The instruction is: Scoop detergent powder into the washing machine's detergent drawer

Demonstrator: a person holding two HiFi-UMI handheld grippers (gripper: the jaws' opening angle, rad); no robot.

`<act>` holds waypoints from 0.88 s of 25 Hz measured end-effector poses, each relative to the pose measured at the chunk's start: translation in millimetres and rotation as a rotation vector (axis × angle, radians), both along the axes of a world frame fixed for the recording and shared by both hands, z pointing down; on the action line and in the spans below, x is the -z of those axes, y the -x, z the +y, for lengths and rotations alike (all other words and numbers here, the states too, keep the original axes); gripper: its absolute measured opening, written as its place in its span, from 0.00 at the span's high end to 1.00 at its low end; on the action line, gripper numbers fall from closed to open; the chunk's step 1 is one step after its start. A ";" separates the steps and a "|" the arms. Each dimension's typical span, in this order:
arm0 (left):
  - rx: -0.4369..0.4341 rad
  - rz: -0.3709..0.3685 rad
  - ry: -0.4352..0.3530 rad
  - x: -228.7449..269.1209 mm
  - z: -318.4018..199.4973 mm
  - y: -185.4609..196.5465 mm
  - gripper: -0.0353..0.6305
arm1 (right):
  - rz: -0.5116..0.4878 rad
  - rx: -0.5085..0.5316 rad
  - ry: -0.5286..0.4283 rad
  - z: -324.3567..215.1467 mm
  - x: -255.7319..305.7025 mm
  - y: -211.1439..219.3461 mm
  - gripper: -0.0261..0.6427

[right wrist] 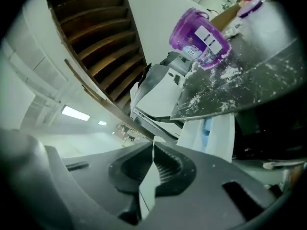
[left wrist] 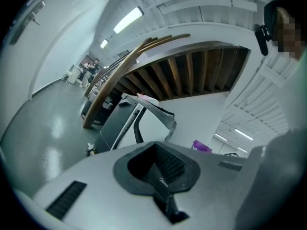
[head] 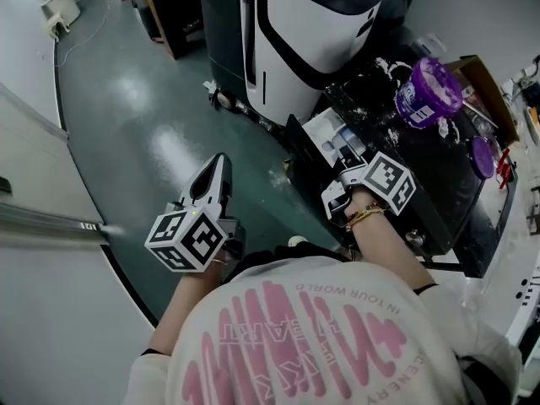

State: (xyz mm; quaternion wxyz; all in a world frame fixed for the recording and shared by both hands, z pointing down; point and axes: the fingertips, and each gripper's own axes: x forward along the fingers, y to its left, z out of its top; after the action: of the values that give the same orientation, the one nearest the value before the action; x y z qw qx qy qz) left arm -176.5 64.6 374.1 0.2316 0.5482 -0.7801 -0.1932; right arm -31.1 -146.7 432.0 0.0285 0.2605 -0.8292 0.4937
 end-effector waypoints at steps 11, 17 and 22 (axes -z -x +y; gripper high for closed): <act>-0.031 -0.119 0.000 16.3 -32.2 -6.7 0.95 | 0.097 0.060 -0.332 34.6 50.8 16.5 0.96; -0.058 -0.121 0.003 14.6 -45.0 -8.6 0.95 | 0.173 0.065 -0.437 34.4 51.8 11.7 0.96; -0.080 -0.106 0.009 9.1 -58.0 -14.6 0.95 | 0.235 0.110 -0.539 30.6 56.4 13.5 0.96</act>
State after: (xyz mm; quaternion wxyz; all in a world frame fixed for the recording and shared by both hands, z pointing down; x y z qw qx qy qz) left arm -161.9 6.6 365.0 0.2001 0.5874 -0.7695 -0.1511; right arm -44.5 -116.1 375.6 0.0810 0.2685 -0.9343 0.2199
